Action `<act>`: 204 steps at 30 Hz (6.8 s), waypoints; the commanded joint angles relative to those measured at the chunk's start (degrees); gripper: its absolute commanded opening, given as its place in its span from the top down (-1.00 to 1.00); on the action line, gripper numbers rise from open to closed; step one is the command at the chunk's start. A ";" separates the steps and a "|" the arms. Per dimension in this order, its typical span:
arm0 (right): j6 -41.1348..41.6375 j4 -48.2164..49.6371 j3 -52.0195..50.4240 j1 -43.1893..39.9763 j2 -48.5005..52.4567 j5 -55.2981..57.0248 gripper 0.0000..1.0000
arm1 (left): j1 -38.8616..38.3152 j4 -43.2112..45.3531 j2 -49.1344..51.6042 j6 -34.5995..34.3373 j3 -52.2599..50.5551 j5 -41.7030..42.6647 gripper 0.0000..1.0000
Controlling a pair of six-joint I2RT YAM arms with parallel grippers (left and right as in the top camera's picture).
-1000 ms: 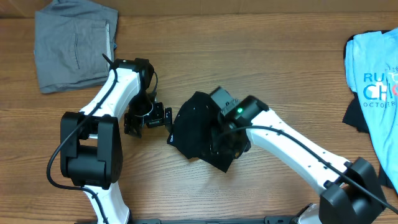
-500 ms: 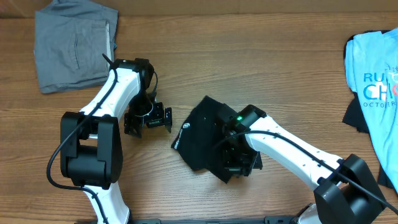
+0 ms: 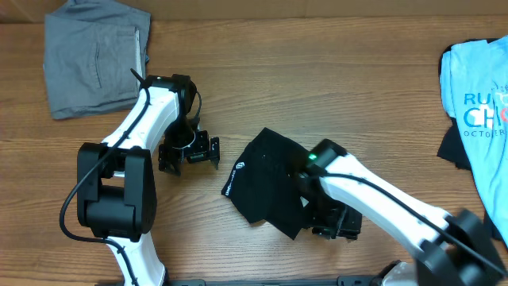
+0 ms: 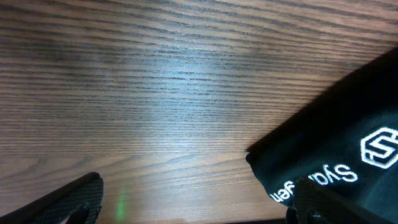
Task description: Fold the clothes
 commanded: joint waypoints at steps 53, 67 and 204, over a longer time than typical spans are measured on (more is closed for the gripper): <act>-4.85 11.78 11.85 -6.34 6.08 6.25 -0.71 | -0.07 3.08 -0.52 2.08 -0.28 5.64 -1.00; -8.87 10.23 26.86 -6.34 -16.48 -0.90 -1.00 | -8.02 12.90 0.00 13.46 -0.39 22.23 -1.00; -6.32 -5.90 26.80 -6.34 -22.43 2.40 -1.00 | 31.36 35.08 22.49 13.49 50.47 -21.14 0.92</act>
